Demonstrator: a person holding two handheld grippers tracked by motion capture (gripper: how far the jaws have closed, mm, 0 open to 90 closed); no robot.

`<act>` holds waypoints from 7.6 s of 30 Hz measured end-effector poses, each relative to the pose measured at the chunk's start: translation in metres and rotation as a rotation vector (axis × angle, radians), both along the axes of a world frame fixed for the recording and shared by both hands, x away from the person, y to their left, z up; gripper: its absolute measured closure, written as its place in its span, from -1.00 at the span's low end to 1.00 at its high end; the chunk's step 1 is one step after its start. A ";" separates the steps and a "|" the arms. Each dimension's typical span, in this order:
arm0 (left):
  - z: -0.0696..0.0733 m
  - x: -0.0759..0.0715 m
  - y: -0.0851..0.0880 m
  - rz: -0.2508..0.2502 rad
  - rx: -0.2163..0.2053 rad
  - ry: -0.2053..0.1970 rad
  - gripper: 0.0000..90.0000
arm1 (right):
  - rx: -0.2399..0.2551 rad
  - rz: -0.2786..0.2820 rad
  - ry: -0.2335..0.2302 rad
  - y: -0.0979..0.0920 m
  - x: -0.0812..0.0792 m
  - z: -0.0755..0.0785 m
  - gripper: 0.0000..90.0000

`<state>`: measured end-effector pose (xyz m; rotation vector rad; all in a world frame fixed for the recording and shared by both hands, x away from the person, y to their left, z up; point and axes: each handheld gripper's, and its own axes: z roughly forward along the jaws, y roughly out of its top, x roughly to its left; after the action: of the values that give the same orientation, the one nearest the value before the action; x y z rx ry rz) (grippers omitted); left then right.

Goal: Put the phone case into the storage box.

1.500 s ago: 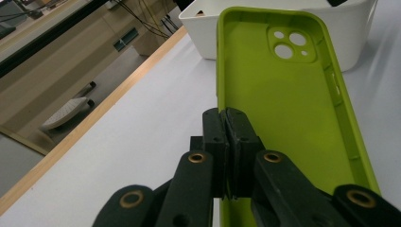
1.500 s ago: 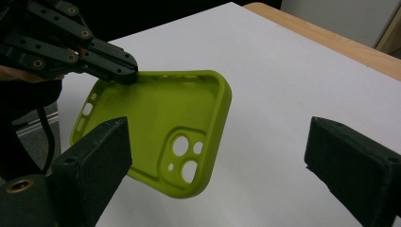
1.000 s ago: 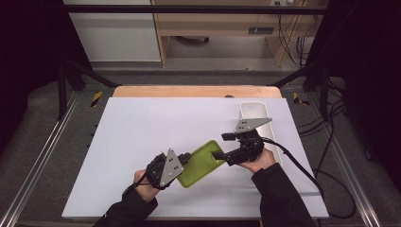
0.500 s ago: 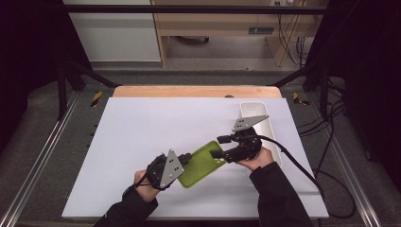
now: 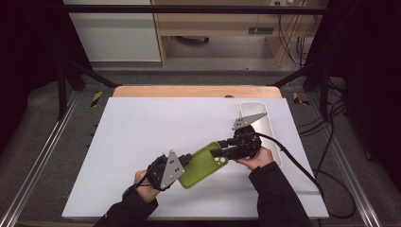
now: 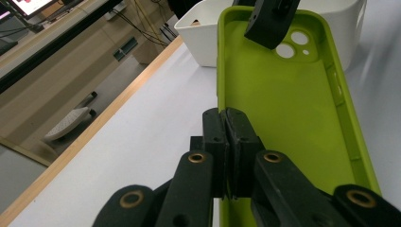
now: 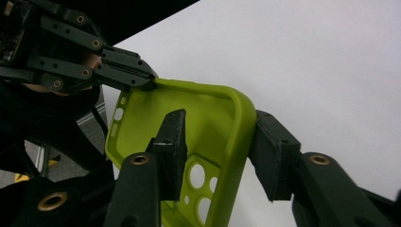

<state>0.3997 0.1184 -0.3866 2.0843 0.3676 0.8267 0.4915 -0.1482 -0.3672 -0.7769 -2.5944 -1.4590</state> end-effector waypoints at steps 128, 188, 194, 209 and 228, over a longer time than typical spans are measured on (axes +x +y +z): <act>-0.042 0.022 0.159 0.239 -0.439 0.276 -0.98 | -0.186 -0.123 -0.338 -0.051 -0.020 0.092 0.76; -0.071 0.018 0.176 0.259 -0.435 0.270 -0.98 | -0.470 -0.124 -0.624 -0.056 -0.001 0.135 0.75; -0.071 0.018 0.176 0.257 -0.430 0.269 -0.98 | -0.502 -0.113 -0.647 -0.057 0.000 0.137 0.75; -0.072 0.018 0.174 0.245 -0.424 0.266 -0.98 | -0.560 -0.108 -0.692 -0.063 0.006 0.143 0.75; -0.073 0.018 0.172 0.235 -0.414 0.266 -0.98 | -0.615 -0.137 -0.699 -0.077 0.015 0.145 0.75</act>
<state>0.4180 0.2908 -0.4596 1.7788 0.8657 0.5459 0.5068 -0.2253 -0.2220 -0.5438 -3.6862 -1.0818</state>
